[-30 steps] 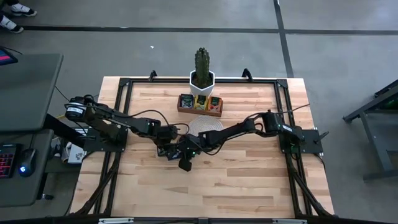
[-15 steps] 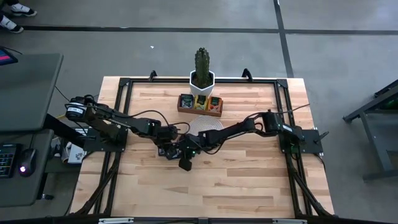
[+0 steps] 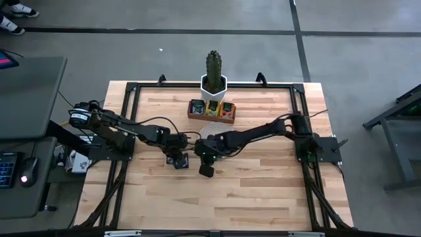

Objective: Pick & Place Tea
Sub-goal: Put the purple tea bag into the left section of the wooden organizer

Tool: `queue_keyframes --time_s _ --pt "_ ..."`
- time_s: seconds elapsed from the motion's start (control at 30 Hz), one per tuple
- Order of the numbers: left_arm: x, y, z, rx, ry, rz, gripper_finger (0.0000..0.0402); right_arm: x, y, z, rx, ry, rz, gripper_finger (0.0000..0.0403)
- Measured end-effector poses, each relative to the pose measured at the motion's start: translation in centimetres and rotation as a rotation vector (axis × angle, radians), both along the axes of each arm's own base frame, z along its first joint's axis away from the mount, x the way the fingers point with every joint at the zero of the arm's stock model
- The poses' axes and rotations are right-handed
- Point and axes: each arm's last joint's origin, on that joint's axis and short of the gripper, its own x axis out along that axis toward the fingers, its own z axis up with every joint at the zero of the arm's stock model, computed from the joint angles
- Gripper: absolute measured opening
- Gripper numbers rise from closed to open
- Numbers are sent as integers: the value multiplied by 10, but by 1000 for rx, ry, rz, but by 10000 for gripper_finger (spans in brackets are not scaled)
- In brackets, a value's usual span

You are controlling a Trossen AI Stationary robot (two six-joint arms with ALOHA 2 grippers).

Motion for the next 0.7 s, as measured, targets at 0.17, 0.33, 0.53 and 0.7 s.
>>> queue_keyframes --time_s 0.17,0.33,0.53,0.7 --pt "3 0 8 31 -39 -58 0 -18 9 25 -16 55 5 0" --pt "7 1 30 76 -113 -76 0 -28 11 33 -49 105 -16 0" --pt "5 4 67 216 -134 -117 0 -37 12 34 -63 181 -60 0" --pt "4 14 98 436 -164 -186 0 -54 19 36 -88 260 -51 0"
